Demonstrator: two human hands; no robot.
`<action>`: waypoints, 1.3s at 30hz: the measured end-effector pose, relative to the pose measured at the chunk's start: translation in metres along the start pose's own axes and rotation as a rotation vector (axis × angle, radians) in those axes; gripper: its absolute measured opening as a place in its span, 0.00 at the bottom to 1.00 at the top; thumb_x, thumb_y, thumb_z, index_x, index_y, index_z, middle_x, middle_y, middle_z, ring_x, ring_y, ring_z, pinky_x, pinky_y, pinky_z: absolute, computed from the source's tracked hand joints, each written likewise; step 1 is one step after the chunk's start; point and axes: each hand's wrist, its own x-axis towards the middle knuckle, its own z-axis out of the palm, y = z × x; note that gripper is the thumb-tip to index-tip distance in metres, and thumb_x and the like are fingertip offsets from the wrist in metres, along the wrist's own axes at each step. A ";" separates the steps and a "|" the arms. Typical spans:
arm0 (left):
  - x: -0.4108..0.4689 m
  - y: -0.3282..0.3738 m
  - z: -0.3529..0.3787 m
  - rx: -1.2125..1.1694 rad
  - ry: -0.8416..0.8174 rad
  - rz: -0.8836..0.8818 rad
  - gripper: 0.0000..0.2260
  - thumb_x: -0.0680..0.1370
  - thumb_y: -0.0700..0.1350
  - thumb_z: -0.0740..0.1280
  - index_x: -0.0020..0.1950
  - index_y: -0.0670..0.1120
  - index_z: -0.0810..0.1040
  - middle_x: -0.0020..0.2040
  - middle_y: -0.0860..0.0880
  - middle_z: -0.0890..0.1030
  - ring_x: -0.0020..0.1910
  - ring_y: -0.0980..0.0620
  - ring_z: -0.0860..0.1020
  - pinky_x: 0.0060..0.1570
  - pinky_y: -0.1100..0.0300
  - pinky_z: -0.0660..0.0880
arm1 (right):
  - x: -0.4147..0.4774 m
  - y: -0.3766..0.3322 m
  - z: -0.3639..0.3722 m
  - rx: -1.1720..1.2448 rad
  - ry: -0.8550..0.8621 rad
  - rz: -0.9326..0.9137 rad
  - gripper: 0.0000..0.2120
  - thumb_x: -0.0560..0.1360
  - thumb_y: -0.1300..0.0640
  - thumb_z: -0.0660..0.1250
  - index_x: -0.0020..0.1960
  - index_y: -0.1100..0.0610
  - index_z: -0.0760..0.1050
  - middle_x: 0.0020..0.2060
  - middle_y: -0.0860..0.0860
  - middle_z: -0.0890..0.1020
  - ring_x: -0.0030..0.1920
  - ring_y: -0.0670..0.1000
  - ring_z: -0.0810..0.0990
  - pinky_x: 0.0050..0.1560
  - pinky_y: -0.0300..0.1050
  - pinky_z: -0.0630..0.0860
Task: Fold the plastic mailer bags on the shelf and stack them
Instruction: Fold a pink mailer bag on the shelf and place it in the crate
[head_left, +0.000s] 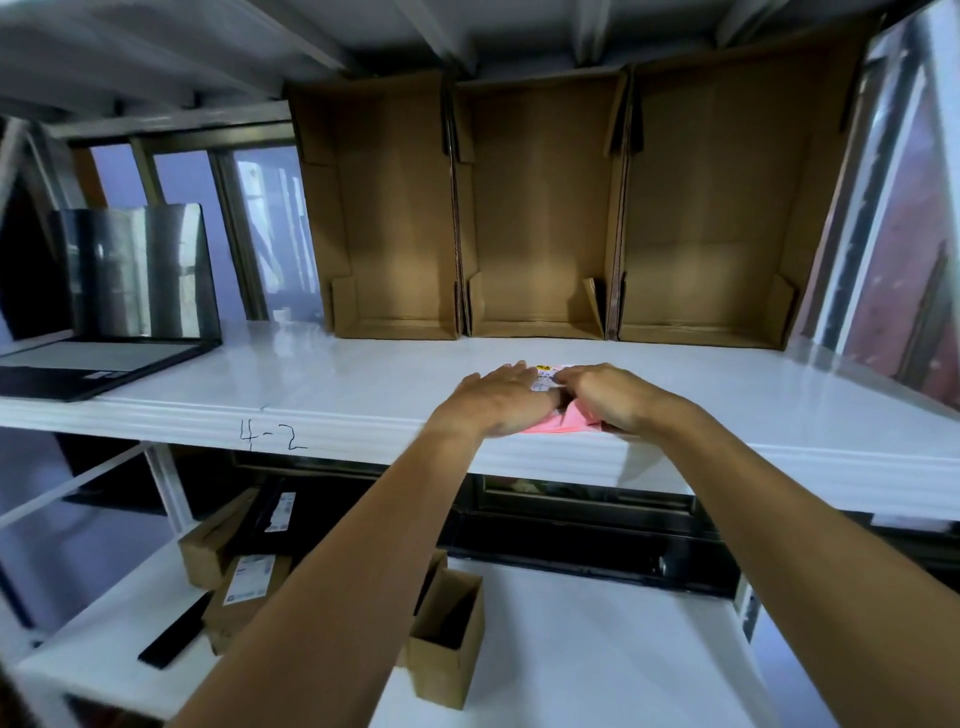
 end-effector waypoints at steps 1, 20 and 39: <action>0.000 0.001 0.000 0.003 0.005 -0.001 0.30 0.82 0.63 0.50 0.81 0.51 0.57 0.82 0.49 0.56 0.80 0.49 0.55 0.75 0.48 0.53 | 0.000 0.001 0.000 -0.037 -0.008 0.020 0.13 0.77 0.61 0.56 0.55 0.60 0.77 0.51 0.60 0.82 0.50 0.59 0.79 0.55 0.57 0.74; 0.021 -0.029 0.000 0.103 -0.061 -0.129 0.27 0.84 0.52 0.45 0.83 0.47 0.45 0.83 0.50 0.43 0.81 0.52 0.43 0.79 0.45 0.44 | -0.001 -0.009 -0.017 -0.204 -0.206 0.089 0.26 0.78 0.52 0.55 0.76 0.55 0.67 0.75 0.55 0.68 0.72 0.59 0.70 0.71 0.59 0.64; -0.015 -0.020 -0.002 -0.100 0.227 -0.027 0.17 0.86 0.45 0.55 0.74 0.42 0.68 0.67 0.41 0.77 0.64 0.40 0.76 0.65 0.45 0.71 | -0.017 0.010 0.003 -0.597 0.230 -0.509 0.26 0.80 0.46 0.44 0.75 0.41 0.65 0.65 0.54 0.80 0.58 0.57 0.79 0.57 0.53 0.73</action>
